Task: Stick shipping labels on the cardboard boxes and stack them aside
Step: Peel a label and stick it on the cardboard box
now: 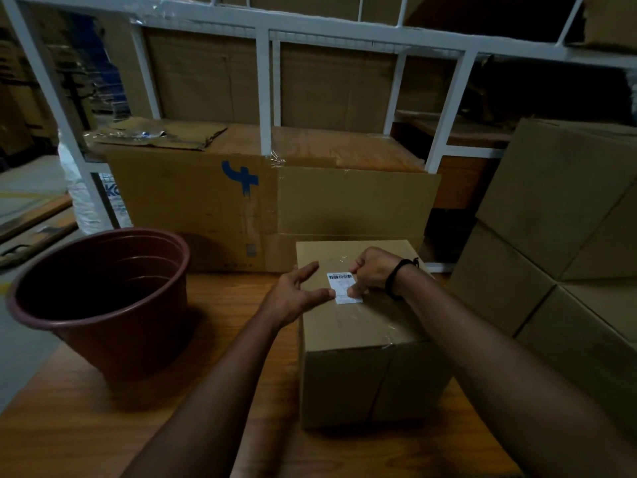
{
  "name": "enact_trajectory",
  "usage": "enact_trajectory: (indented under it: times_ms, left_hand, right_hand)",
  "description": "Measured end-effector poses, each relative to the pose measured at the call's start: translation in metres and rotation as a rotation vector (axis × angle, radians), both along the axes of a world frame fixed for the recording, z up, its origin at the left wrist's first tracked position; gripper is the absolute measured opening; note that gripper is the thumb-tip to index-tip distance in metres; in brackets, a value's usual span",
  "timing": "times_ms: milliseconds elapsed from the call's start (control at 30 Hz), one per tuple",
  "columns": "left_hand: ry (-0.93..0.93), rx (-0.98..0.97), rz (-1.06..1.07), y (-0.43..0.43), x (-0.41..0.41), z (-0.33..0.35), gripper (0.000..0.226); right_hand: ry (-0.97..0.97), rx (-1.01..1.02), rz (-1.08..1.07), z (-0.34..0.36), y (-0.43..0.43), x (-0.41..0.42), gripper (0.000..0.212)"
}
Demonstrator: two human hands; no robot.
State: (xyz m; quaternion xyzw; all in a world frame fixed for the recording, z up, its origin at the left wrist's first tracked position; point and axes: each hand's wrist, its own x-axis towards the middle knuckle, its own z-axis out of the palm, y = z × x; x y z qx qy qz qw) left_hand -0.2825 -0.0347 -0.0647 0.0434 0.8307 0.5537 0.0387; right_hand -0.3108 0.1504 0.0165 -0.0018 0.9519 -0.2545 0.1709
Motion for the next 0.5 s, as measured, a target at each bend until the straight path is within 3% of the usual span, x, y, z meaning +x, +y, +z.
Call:
enact_trajectory:
  times_ms: [333, 500]
  left_hand:
    - [-0.011, -0.012, -0.004, 0.000, -0.003, -0.004, 0.089]
    - [-0.010, 0.002, -0.003, -0.001, -0.002, -0.003, 0.087]
  right_hand:
    - [-0.013, -0.072, -0.097, -0.001, -0.005, 0.003, 0.042]
    - [0.034, 0.047, -0.093, -0.005, -0.011, 0.007, 0.050]
